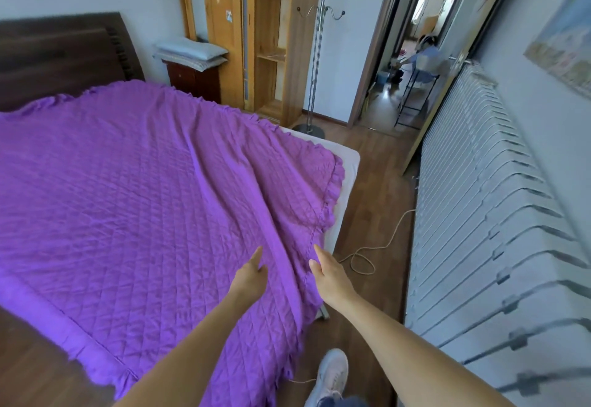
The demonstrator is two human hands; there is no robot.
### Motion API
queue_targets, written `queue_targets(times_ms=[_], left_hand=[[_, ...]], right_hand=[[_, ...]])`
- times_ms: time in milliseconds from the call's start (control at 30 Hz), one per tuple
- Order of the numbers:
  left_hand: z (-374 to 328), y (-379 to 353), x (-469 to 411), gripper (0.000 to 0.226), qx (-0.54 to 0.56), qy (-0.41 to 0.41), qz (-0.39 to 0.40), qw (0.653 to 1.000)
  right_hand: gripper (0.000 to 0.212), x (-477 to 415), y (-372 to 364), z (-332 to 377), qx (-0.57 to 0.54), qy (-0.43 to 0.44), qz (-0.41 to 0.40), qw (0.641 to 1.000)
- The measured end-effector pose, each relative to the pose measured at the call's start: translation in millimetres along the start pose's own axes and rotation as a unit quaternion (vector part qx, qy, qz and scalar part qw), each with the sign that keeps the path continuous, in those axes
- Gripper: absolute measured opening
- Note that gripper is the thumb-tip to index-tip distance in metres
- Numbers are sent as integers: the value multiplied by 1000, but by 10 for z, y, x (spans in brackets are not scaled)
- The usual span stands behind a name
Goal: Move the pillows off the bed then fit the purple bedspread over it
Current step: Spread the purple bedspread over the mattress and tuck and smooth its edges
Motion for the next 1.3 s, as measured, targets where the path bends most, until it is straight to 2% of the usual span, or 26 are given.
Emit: queue_targets(times_ms=[200,300,400,600,767,900,1067,1300], left_hand=[[-442,-143,-433,51,-7,-19,2,1000],[-728,-316,-800,49,-1,-16,2,1000],[-1022,-553,-1222,48,5,-10,-1,1000],[-1766,-1294,-2378,47,-27,1,16,1000],[-2474,-2015,-3210,48,-36,34,61,997],[-2898,-2376,-3679,47,-72,5,79,994],[-3193,-2498,-3975,48,-50,-15,90,995],[-3587,-2443,-4446,49,-50,-39,66,996]], right_hand=[[51,-334,324,-237,-33,-20,0,999],[62,-663,556,-468,-39,-33,-10,999],[51,-1097,750,-801,-40,-43,-7,998],[48,-2242,1312,-1556,-78,-58,-15,995],[47,-3000,1978,-2235,-98,-96,-30,990],[50,-3461,2369,-2651,-106,-123,-50,985],[50,-3674,2648,-2821,-105,-126,-54,985],[50,-4116,3052,-2781,-79,-116,-60,988]])
Point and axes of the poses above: each hand's wrist, its own x-axis away from the middle knuckle, its own y-axis out of the back of the hand, z = x × y, the point moved 1 cm from there along -x, towards the middle knuckle
